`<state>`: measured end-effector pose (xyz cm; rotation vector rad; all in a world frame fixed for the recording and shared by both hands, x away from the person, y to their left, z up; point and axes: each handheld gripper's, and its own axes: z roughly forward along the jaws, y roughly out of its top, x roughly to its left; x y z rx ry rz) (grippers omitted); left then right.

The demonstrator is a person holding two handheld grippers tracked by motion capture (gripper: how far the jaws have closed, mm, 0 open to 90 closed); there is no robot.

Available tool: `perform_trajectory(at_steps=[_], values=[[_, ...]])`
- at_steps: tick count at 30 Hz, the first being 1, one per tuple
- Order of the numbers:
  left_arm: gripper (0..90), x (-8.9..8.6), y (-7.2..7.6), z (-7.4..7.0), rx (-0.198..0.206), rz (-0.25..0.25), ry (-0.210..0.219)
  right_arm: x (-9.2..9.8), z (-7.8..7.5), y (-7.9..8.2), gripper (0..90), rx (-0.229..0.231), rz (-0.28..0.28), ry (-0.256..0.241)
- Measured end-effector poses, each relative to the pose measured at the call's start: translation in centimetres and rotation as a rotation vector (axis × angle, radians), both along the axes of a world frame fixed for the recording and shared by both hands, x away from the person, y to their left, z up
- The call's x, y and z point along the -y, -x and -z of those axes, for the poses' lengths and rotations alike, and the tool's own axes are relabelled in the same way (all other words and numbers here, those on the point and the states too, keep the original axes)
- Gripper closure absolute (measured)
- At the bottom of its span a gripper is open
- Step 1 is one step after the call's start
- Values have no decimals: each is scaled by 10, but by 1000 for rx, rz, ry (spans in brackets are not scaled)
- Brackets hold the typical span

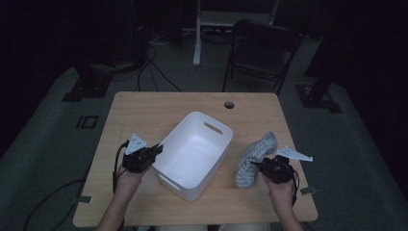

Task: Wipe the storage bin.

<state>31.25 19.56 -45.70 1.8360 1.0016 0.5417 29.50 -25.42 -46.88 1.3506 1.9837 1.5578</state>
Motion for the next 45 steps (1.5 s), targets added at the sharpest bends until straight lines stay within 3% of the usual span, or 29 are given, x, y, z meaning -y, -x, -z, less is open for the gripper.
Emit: perform_trajectory(at_steps=[6,12,26,33,45], values=[[856,2,1,-1,17,13,-39,-12,-12,-15,755,21,-8,-21],[856,3,0,-2,19,21,-58,-21,-13,-22,754,20,-20,-33],[854,1,-1,-1,25,46,-56,-34,-4,-31,754,26,-19,-16],[855,0,-2,-1,28,58,-52,-39,-10,-55,754,47,27,-17],[851,0,-3,0,35,81,-49,-44,6,-67,755,-11,44,27]])
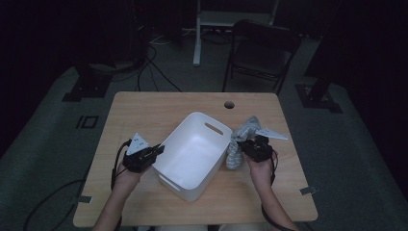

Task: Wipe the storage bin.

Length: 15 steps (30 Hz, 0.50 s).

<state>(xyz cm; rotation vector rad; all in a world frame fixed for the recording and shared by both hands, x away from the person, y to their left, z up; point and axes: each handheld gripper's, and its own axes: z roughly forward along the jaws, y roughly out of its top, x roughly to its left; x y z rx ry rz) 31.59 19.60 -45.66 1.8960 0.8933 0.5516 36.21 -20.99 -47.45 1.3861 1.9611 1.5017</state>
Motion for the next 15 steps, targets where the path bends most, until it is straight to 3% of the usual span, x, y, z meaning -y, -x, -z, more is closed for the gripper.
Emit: perform_trajectory(at_steps=[15], values=[[850,0,0,0,1,-6,2,-4,28,-7,755,-71,2,35]])
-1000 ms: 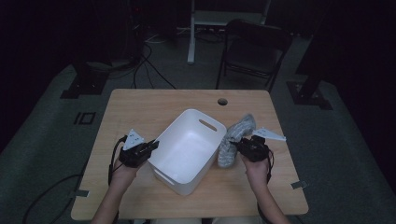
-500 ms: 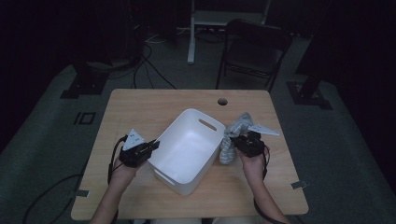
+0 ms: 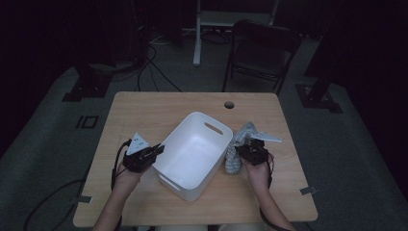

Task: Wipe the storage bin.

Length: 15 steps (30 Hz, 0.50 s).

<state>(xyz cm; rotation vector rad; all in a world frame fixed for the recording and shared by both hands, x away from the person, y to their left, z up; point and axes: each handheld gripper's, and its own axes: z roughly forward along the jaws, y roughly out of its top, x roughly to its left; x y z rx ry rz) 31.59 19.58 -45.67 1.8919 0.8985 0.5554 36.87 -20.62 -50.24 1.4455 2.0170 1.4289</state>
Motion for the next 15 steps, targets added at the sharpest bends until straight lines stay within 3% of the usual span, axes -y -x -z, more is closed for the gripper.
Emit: perform_trajectory(at_steps=[15], values=[[846,0,0,0,-4,0,5,-3,22,-2,755,-53,-2,25]])
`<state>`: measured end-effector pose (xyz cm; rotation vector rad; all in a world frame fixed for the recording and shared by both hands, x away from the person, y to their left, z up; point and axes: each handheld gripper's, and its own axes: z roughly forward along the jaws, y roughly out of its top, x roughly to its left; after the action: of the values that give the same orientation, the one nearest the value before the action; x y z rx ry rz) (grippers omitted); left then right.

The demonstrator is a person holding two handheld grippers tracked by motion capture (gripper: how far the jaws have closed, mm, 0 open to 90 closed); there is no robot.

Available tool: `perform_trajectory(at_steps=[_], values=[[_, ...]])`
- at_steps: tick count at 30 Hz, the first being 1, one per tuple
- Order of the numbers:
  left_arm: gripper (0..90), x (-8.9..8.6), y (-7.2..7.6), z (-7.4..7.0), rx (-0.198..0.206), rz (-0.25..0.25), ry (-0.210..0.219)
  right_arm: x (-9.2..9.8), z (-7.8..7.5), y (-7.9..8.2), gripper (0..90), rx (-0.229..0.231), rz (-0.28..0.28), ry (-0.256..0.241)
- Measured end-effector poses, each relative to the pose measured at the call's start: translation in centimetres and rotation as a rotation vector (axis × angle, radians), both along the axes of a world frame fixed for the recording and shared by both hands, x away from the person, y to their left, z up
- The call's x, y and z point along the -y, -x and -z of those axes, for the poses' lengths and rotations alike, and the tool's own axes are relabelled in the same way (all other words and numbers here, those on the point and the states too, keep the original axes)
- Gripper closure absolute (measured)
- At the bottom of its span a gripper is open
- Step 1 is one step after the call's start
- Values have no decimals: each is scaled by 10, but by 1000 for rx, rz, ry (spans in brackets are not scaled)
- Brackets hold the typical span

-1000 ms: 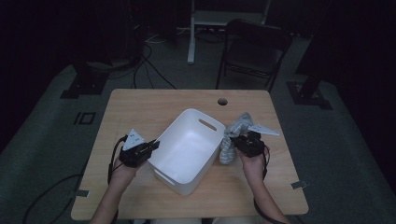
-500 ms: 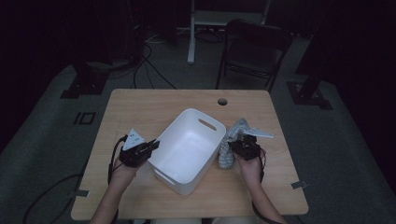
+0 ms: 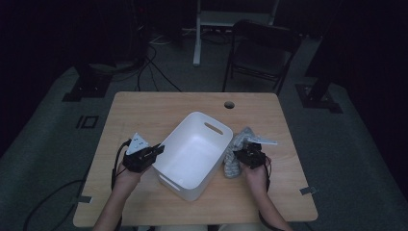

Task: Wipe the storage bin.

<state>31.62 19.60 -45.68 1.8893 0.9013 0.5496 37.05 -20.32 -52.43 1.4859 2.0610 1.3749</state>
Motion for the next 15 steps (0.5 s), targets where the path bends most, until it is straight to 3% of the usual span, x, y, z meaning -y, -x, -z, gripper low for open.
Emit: perform_trajectory(at_steps=[10,15], values=[[846,0,0,0,-1,-3,1,-3,16,-3,755,-29,-3,32],[846,0,0,0,0,-8,-1,-3,15,-2,757,-48,1,34]])
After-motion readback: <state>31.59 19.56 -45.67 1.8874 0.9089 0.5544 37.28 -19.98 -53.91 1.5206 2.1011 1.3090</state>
